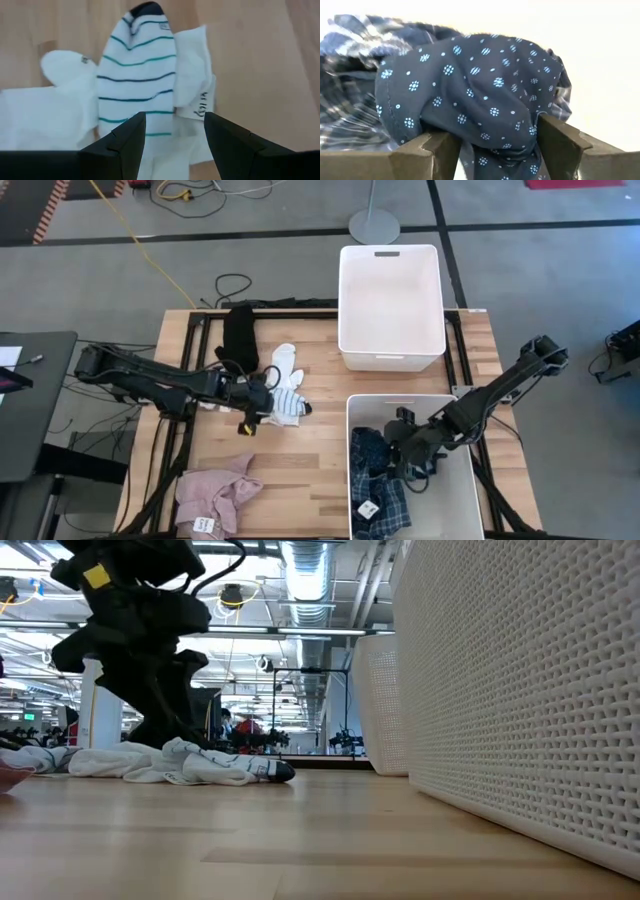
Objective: Sort clothes
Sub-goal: Put the blue polo shirt into the bottom white laundry bin
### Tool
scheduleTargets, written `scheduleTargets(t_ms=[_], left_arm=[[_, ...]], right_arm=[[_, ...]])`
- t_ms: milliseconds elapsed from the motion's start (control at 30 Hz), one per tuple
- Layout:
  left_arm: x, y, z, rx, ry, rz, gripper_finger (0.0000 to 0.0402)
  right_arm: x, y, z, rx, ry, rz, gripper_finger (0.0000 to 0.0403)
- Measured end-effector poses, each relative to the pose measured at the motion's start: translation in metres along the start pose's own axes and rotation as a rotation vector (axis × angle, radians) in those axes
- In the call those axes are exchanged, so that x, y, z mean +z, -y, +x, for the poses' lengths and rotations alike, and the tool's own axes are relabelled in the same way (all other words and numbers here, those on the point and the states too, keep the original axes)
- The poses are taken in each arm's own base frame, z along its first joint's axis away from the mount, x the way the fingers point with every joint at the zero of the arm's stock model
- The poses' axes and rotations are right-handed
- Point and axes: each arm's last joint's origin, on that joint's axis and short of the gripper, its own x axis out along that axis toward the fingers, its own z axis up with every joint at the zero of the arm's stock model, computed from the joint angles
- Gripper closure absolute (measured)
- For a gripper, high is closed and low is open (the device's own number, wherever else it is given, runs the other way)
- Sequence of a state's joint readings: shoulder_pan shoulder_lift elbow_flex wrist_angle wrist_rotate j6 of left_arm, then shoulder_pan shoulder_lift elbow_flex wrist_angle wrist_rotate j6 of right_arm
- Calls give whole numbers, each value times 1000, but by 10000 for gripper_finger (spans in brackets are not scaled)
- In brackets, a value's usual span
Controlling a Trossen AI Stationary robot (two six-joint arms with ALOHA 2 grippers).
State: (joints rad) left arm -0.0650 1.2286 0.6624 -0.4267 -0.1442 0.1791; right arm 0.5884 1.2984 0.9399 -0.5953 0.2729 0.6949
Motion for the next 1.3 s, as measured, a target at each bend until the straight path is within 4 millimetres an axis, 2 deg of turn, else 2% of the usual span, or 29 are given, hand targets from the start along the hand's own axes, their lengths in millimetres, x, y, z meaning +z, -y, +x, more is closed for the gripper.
scheduleTargets(t_ms=[200,367,500,700,1033,1300], left_arm=[[-2,3,20,12,-80,42,205],[-4,0,44,216,-190,76,205],[-1,0,52,243,-222,103,210],[10,-2,50,251,-194,113,262],[16,-6,47,334,-196,154,389],[16,-7,46,352,-200,153,399]], right_arm=[[3,-4,-5,29,-9,-3,147],[6,-16,-14,91,24,-38,147],[7,-22,-19,112,30,-47,147],[8,-24,-21,119,33,-51,147],[8,-23,-21,106,39,-54,147],[8,-23,-21,103,42,-52,147]])
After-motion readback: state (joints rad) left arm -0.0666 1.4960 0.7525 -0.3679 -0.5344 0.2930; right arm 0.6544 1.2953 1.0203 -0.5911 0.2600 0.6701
